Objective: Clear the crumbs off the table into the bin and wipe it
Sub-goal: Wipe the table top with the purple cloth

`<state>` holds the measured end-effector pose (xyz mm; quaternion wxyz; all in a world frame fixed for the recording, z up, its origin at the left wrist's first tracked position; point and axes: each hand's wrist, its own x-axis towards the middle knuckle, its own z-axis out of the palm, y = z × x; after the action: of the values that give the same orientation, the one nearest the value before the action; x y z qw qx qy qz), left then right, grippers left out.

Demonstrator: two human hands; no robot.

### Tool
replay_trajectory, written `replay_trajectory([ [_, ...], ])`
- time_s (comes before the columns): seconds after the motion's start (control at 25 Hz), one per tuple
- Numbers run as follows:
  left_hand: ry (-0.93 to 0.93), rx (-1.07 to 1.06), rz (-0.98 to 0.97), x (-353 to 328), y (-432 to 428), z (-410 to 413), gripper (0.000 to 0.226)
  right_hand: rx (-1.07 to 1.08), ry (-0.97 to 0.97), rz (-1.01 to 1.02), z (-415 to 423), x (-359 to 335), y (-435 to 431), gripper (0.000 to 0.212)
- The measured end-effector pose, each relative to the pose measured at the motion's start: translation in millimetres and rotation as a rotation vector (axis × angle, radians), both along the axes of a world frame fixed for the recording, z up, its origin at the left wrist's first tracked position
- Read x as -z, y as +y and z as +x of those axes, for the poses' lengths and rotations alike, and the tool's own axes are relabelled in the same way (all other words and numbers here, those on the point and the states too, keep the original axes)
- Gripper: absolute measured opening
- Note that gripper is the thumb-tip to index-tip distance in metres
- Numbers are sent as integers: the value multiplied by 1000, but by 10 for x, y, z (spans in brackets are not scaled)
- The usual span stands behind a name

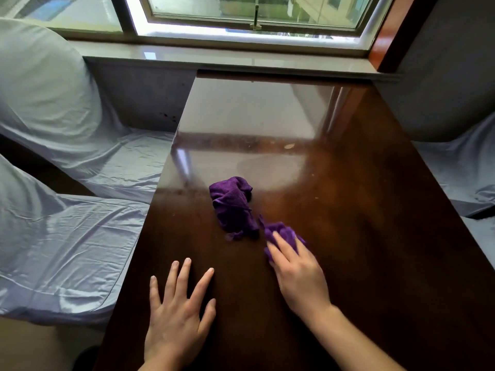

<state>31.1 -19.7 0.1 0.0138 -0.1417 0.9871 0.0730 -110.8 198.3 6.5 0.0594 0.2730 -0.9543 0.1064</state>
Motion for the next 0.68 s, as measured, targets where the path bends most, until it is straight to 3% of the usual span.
replay_trajectory([
  [0.12, -18, -2, 16, -39, 4, -9, 59, 76, -8, -71, 625, 114, 66, 37],
  [0.24, 9, 6, 53, -62, -25, 19, 57, -75, 61, -36, 859, 172, -106, 37],
  [0.32, 45, 8, 73, -58, -48, 25, 54, -91, 95, 9, 447, 96, -94, 38],
  [0.48, 66, 12, 78, -5, -41, 19, 53, 183, -7, -25, -723, -138, -372, 38],
  [0.68, 126, 8, 60, 95, -70, 7, 53, -370, 128, 68, -1602, -71, -524, 30],
])
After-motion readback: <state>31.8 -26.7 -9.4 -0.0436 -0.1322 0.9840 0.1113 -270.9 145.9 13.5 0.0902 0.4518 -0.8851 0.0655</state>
